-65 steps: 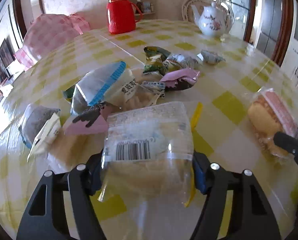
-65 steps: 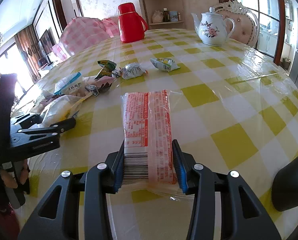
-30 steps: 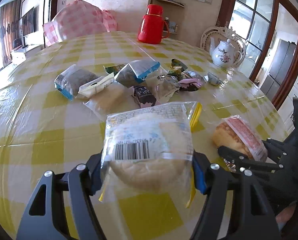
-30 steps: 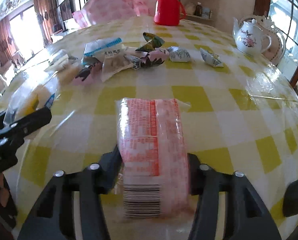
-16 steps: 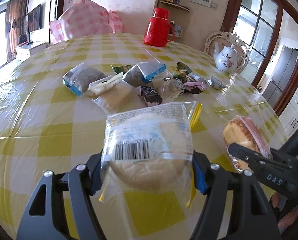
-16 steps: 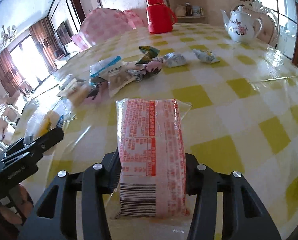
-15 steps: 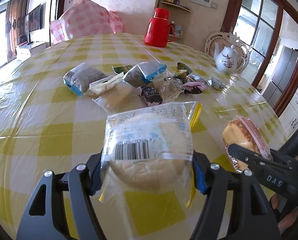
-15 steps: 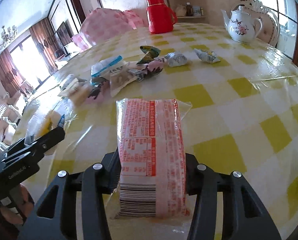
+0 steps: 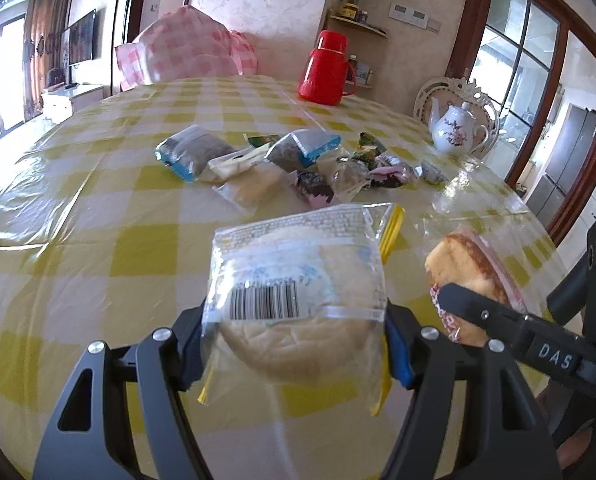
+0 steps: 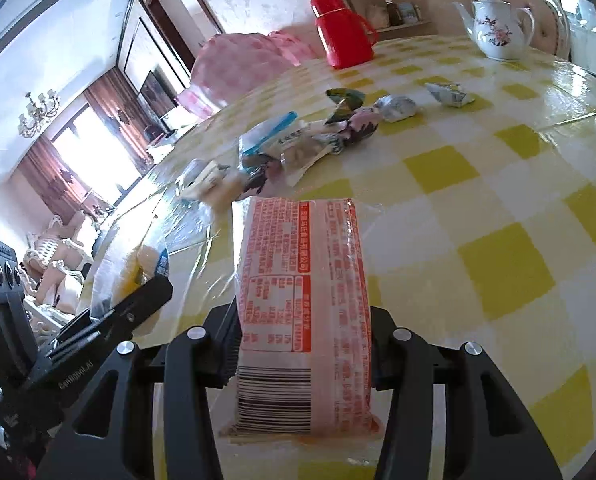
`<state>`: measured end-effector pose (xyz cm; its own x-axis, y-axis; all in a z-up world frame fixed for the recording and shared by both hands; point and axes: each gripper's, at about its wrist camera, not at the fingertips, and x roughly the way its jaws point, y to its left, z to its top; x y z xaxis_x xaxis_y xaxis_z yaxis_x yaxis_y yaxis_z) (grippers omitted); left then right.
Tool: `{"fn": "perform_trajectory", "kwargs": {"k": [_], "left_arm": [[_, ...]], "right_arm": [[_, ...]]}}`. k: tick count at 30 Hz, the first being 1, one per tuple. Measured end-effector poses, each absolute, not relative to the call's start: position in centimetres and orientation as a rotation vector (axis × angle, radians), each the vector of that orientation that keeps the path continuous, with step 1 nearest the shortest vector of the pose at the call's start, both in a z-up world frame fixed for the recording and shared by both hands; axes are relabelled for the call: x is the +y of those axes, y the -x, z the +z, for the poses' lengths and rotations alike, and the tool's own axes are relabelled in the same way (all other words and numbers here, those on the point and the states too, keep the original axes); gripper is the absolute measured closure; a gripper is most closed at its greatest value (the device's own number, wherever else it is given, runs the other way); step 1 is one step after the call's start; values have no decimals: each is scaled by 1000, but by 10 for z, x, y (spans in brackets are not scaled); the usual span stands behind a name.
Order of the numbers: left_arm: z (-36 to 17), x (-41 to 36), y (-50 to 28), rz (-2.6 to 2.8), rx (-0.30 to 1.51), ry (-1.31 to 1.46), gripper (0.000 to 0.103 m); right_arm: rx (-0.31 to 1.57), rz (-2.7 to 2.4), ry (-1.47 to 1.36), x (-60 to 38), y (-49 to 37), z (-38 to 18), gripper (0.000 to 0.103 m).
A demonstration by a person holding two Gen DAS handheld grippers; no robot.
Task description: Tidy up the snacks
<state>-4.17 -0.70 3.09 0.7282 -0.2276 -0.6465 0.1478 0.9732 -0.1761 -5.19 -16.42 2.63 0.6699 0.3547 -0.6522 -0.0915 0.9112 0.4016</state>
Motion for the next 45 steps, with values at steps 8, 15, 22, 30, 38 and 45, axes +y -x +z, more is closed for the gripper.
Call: {"fn": "perform_trajectory", "kwargs": {"k": [8, 15, 22, 30, 38, 45], "left_arm": [[39, 24, 81, -146, 739, 88, 33], [51, 73, 127, -83, 733, 74, 33], [69, 140, 172, 2, 732, -3, 33], [64, 240, 203, 66, 832, 32, 33], [47, 316, 224, 236, 948, -37, 31], [36, 342, 221, 406, 1005, -50, 10]], "right_arm": [[800, 325, -327, -133, 68, 28, 56], [807, 432, -281, -91, 82, 31, 56], [819, 559, -190, -29, 99, 33, 56], [827, 712, -86, 48, 123, 37, 56], [827, 902, 121, 145, 175, 44, 56], [806, 1014, 280, 193, 218, 29, 35]]}}
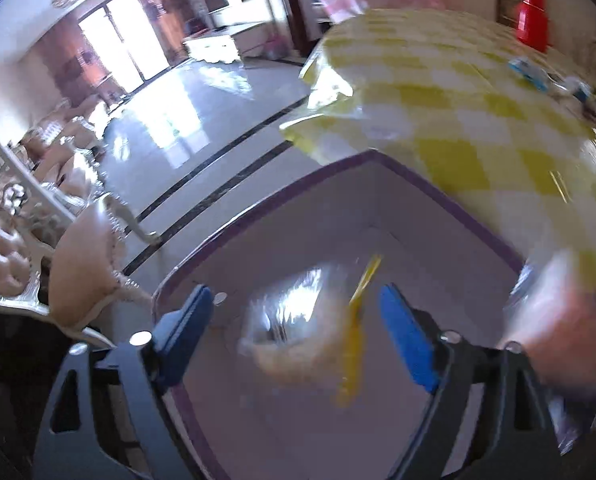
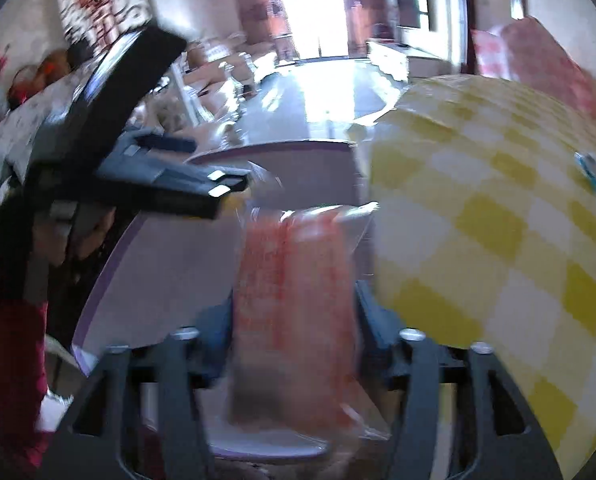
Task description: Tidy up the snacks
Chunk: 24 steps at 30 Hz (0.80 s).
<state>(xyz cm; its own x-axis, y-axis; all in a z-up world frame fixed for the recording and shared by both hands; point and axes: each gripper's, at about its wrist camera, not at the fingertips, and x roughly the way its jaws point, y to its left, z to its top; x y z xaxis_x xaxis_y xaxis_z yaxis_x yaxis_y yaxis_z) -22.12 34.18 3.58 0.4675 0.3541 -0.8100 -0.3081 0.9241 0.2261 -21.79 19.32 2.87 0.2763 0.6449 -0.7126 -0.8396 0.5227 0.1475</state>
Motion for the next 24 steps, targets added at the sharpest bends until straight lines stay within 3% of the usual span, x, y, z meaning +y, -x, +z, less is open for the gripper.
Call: {"fn": "perform_trajectory", "kwargs": {"k": [2, 12, 24], "left_arm": [[39, 336, 219, 410, 983, -55, 6], [54, 262, 198, 241, 806, -13, 4], [102, 133, 115, -65, 785, 69, 2]], "right_arm": [[792, 981, 268, 183, 214, 30, 34], [764, 788, -123, 60, 142, 53, 34], [830, 341, -330, -125, 80, 34, 29]]}}
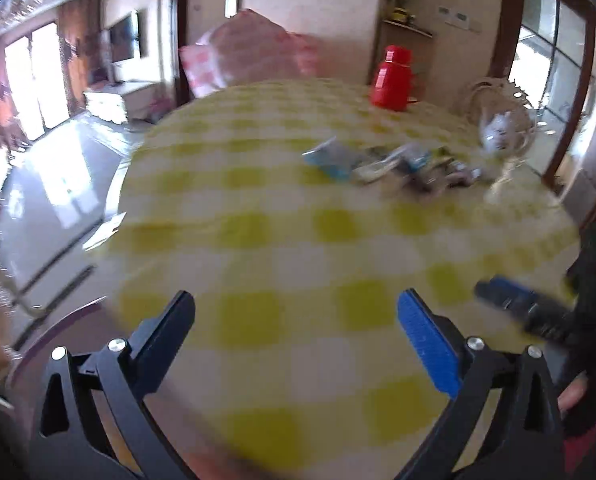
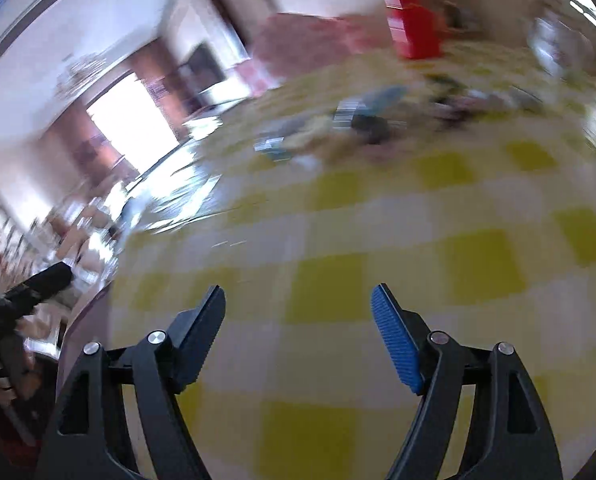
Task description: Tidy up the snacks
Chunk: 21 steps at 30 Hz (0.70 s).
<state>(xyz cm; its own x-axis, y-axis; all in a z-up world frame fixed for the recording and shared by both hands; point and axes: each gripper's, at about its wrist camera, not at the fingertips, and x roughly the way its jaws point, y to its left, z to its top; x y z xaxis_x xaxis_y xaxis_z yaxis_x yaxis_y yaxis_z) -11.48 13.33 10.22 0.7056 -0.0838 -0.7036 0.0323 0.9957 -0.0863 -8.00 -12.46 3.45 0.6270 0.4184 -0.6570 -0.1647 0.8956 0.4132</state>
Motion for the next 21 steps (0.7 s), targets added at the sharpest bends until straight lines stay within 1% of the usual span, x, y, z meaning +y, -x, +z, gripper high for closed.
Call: {"fn": "perform_trajectory", "kwargs": {"k": [4, 9, 14, 16, 18, 21], "left_arm": [[100, 87, 47, -47, 820, 130, 2], [67, 49, -16, 36, 777, 341, 2], [35, 49, -44, 173, 679, 450, 2], [27, 50, -54, 210, 654, 450, 2], [28, 52, -59, 194, 649, 470, 2], [34, 57, -62, 133, 615, 502, 2]], "right_arm": [[837, 278, -408, -157, 72, 29, 29], [842, 219, -399, -174, 62, 22, 29], [849, 220, -326, -172, 41, 24, 29], [801, 159, -241, -175, 26, 30, 30], [758, 97, -213, -185, 7, 35, 30], [760, 64, -276, -206, -29, 30, 30]]}}
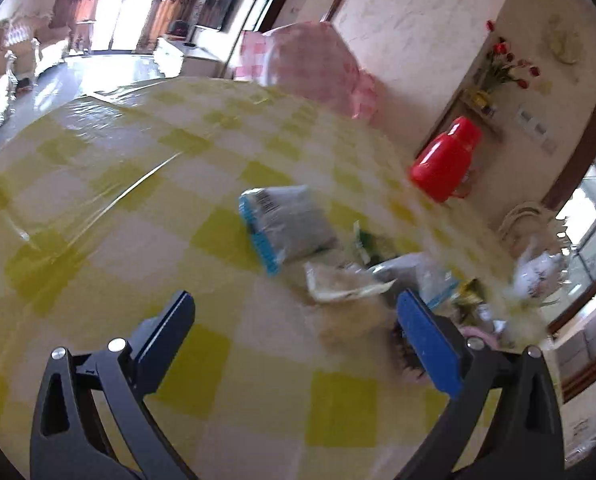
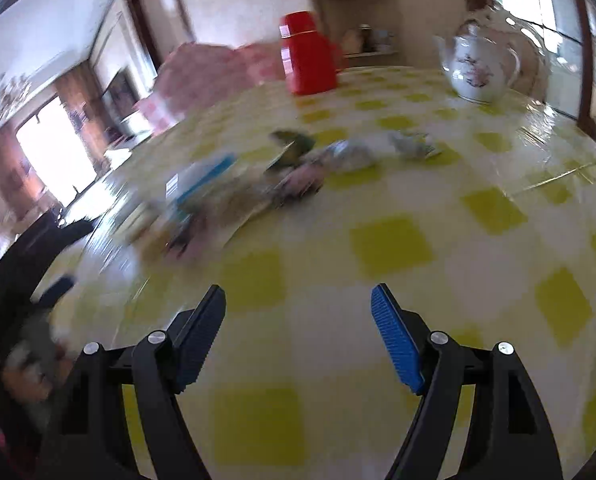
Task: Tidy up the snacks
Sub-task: 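Grasp the pink wrapped snack with the right gripper while the left gripper grasps a white snack bag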
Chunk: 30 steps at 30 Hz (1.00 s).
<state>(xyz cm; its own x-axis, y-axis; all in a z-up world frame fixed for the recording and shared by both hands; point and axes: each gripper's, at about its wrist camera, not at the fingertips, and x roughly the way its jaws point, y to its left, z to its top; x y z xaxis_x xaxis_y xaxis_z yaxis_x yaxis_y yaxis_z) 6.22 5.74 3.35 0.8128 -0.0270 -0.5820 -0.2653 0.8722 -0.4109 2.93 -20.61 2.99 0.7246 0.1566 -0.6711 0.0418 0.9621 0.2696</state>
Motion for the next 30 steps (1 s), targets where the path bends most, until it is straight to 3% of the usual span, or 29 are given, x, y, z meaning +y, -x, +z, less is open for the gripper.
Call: {"fn": "perform_trajectory", "kwargs": {"k": [6, 10, 12, 14, 23, 30], "left_arm": [[35, 63, -68, 123, 636, 495, 2], [25, 89, -73, 184, 669, 577, 2], [16, 106, -77, 201, 707, 643, 2], [14, 116, -77, 209, 702, 682, 2], [28, 102, -79, 159, 653, 571, 2], [27, 28, -126, 13, 762, 161, 1]], "right_arm": [[756, 115, -246, -202, -97, 30, 30], [824, 134, -236, -197, -132, 21, 41], [862, 143, -249, -197, -140, 16, 54], [831, 190, -278, -200, -136, 19, 84], [771, 209, -185, -195, -62, 43, 88], [773, 255, -191, -192, -13, 45, 87]]}}
